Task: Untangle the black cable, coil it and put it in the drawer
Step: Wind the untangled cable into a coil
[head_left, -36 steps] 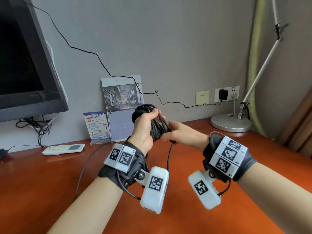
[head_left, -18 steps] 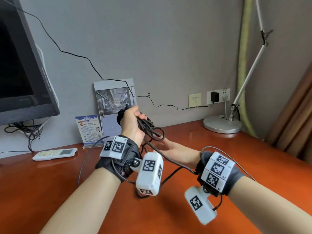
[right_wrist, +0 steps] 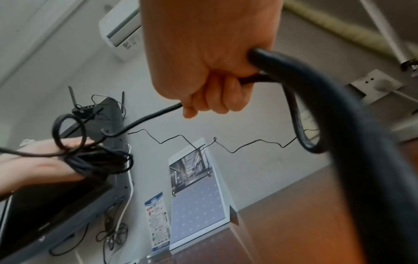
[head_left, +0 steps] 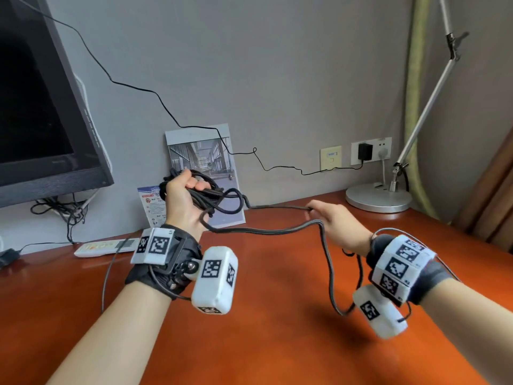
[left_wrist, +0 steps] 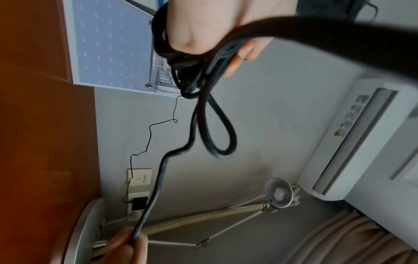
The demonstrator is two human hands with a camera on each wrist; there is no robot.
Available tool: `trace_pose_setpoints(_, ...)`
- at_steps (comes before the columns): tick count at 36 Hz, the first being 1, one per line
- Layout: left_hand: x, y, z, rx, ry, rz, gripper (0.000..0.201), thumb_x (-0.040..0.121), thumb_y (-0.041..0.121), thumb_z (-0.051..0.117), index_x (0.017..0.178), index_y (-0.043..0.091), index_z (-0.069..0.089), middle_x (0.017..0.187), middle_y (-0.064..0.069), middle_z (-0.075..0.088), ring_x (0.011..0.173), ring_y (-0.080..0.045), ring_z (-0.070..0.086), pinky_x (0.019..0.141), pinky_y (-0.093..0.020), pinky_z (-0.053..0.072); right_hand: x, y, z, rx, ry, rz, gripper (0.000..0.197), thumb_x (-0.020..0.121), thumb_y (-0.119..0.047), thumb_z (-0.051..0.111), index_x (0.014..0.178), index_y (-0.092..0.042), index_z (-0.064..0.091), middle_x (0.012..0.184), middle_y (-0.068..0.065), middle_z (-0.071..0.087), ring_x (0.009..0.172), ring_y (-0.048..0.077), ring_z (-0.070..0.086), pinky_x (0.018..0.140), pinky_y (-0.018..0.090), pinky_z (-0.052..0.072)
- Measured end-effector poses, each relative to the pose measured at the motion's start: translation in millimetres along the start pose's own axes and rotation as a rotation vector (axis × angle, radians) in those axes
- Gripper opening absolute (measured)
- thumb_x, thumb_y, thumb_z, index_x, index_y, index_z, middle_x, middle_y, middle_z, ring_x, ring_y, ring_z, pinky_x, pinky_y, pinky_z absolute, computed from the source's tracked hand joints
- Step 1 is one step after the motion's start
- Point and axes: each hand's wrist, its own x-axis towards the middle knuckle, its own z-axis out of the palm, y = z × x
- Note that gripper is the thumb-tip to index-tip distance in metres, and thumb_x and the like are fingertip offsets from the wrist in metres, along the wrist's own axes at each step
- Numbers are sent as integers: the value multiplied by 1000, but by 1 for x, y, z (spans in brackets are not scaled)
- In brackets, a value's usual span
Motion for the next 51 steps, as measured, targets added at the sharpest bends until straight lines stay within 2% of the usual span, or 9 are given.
trace_pose_setpoints(7,1,-9,-16,68,68,39,38,99,10,37,62,19,31,40,11,32,33,-5,31,49,-16,35,4,24,-6,-629,-118,-53,45,90,-1,39,132,-16,36,109,8,60,88,32,60,68,35,44)
trace_pose_setpoints(13,11,-14,-30,307,308,345,32,90,2,52,64,14,38,47,7,37,38,-6,35,42,-20,31,-6,39,-6,-265,-299,26,56,91,1,41,144,-15,32,138,12,33,130,28,33,108,32,28)
trace_pose_setpoints(22,18,-24,-37,520,399,477,13,87,8,58,81,5,47,57,0,42,41,-9,37,42,-23,31,-14,-73,8,911,-541,40,49,95,-43,21,109,-9,54,67,4,61,58,17,60,64,22,47)
trace_pose_setpoints(26,25,-5,-45,530,474,446,20,85,9,58,68,7,49,55,-1,48,47,-15,43,48,-25,37,-7,-58,10,591,-332,-23,32,104,-25,30,85,-15,54,54,-15,39,47,3,34,52,18,32)
trace_pose_setpoints(32,48,62,-85,515,464,207,23,96,18,40,73,19,41,72,0,41,57,-14,43,47,-23,40,-3,27,-12,-658,-494,105,34,100,-38,37,119,-19,58,116,3,63,109,23,57,90,30,43)
trace_pose_setpoints(40,48,93,-91,380,467,121,18,93,18,37,81,17,51,65,-4,44,71,-21,51,76,-29,50,-7,74,-18,-271,-373,455,33,100,-28,42,118,-7,60,117,13,60,116,27,53,91,30,37)
trace_pose_setpoints(44,45,105,-88,200,420,127,36,99,15,25,64,20,26,37,4,33,33,-9,38,44,-12,38,-7,78,-26,-151,-269,527,33,99,-25,46,118,-2,61,119,14,61,112,26,54,87,25,33)
trace_pose_setpoints(48,36,93,-73,265,453,204,35,94,12,35,61,21,28,31,8,34,37,-10,39,54,-19,40,-3,66,-26,-225,-300,531,29,99,-19,42,74,-20,55,95,9,57,93,23,52,76,26,33)
trace_pose_setpoints(51,35,84,-55,262,433,314,31,87,3,39,60,18,34,34,7,30,31,-11,31,44,-19,32,7,48,-27,-176,-425,540,22,93,-3,40,104,-14,56,99,8,58,92,23,52,68,27,38)
